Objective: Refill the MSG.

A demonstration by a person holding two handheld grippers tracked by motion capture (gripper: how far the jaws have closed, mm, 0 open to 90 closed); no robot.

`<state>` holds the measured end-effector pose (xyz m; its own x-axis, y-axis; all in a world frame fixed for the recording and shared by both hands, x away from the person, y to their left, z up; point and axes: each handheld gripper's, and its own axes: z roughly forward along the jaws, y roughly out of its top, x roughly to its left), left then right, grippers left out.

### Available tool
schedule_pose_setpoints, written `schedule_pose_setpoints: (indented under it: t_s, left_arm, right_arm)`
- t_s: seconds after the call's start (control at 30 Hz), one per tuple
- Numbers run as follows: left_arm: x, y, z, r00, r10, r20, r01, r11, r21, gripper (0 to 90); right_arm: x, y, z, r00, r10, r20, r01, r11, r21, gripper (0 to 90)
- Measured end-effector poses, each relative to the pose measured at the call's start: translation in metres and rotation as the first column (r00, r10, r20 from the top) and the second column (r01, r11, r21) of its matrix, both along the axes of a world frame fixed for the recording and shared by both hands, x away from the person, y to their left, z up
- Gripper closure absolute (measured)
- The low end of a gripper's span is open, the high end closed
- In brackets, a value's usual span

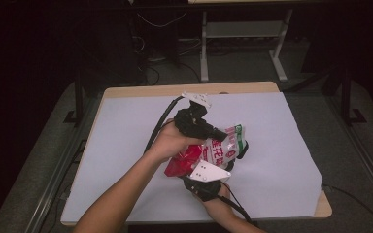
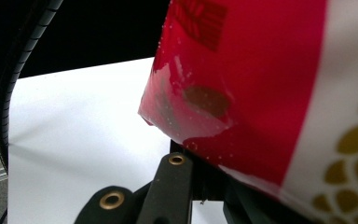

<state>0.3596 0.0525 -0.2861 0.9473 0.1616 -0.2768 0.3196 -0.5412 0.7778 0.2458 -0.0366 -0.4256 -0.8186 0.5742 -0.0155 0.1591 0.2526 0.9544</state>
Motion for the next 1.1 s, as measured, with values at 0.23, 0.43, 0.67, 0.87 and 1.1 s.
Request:
schedule_pose_setpoints:
  t_s: [0.23, 0.43, 0.67, 0.87, 1.1]
  left_arm:
    - [-0.0003, 0.0018, -0.0004, 1.0000, 0.002, -0.002, -0.002, 1.0000, -0.004, 89.7]
    - [-0.0009, 0.0043, 0.0006, 0.9999, -0.006, -0.008, 0.006, 0.9998, -0.017, 89.7]
    - [-0.0019, 0.0060, 0.0021, 0.9999, -0.010, -0.008, 0.010, 0.9998, -0.019, 89.6]
    - [-0.0031, 0.0069, 0.0040, 0.9997, -0.019, -0.017, 0.018, 0.9995, -0.028, 89.7]
    - [-0.0047, 0.0089, 0.0063, 0.9994, -0.027, -0.024, 0.026, 0.9989, -0.038, 89.7]
  right_arm:
    - [-0.0002, 0.0005, -0.0004, 1.0000, 0.005, 0.001, -0.005, 1.000, -0.003, 89.9]
    - [0.0009, 0.0003, -0.0015, 1.0000, 0.008, -0.003, -0.008, 1.000, -0.007, 90.0]
    - [0.0024, 0.0005, -0.0024, 0.9999, 0.009, -0.006, -0.009, 1.000, -0.009, 89.9]
    - [0.0035, -0.0003, -0.0029, 0.9999, 0.008, -0.013, -0.008, 1.000, -0.009, 89.9]
    - [0.0039, -0.0001, -0.0031, 1.0000, 0.005, -0.009, -0.005, 1.000, -0.013, 90.0]
